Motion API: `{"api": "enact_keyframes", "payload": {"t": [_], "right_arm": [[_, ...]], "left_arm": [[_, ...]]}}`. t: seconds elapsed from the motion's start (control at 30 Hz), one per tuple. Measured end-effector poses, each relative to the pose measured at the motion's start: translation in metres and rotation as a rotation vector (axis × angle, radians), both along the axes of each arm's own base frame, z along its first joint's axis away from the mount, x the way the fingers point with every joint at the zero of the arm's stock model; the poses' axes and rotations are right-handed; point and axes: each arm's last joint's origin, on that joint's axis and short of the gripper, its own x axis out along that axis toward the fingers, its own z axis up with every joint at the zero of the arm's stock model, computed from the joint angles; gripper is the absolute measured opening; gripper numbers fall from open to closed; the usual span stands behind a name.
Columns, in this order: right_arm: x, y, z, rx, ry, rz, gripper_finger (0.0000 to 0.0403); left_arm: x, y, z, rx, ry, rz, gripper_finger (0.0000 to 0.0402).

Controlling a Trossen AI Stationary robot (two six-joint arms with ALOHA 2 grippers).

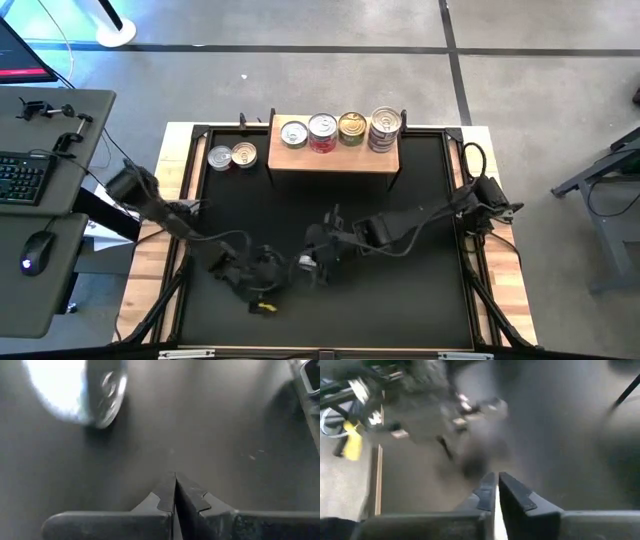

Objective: Stack canned seafood by type on shelf
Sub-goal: Stack the light green tuna can on top of the other light green tuna can

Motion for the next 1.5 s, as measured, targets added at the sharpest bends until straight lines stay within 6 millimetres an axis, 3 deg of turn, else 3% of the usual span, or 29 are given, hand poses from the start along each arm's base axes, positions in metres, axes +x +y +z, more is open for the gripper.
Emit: {"api": "enact_keyframes", "payload": {"t": [0.1, 0.27, 0.5, 0.63, 0.87, 1.0, 1.13, 1.3, 1.43, 1.5], "right_arm": [[0.004, -0.011, -0.002, -0.002, 0.027, 0.056, 0.0047], [0.002, -0.020, -0.017, -0.039, 0.153, 0.096, 0.0160], [0.004, -0.018, -0.041, -0.011, 0.276, 0.101, 0.0310], [0.009, -0.014, -0.062, 0.052, 0.345, 0.123, 0.0346], [0.016, -0.013, -0.095, 0.018, 0.417, 0.120, 0.0353], [0.017, -0.013, -0.099, 0.028, 0.433, 0.087, 0.0341], [0.017, -0.012, -0.090, -0.008, 0.437, 0.046, 0.0280], [0.026, -0.009, -0.055, -0.059, 0.365, 0.047, 0.0144], [0.041, -0.013, -0.010, -0.093, 0.211, 0.062, 0.0032], [0.048, -0.024, 0.014, -0.120, 0.129, 0.040, 0.0009]], "left_arm": [[-0.026, -0.001, 0.010, -0.054, -0.051, 0.083, 0.0000], [-0.056, 0.000, 0.021, -0.158, -0.151, 0.226, 0.0000], [-0.064, -0.001, 0.025, -0.205, -0.221, 0.320, 0.0000], [-0.062, -0.001, 0.023, -0.211, -0.219, 0.335, 0.0000], [-0.062, -0.002, 0.023, -0.212, -0.224, 0.333, 0.0000], [-0.061, -0.003, 0.025, -0.193, -0.252, 0.319, 0.0000], [-0.061, -0.003, 0.027, -0.162, -0.289, 0.316, 0.0000], [-0.061, -0.003, 0.028, -0.141, -0.305, 0.318, 0.0000], [-0.061, -0.003, 0.028, -0.083, -0.319, 0.292, 0.0000], [-0.061, -0.002, 0.028, -0.061, -0.327, 0.284, 0.0000]]}}
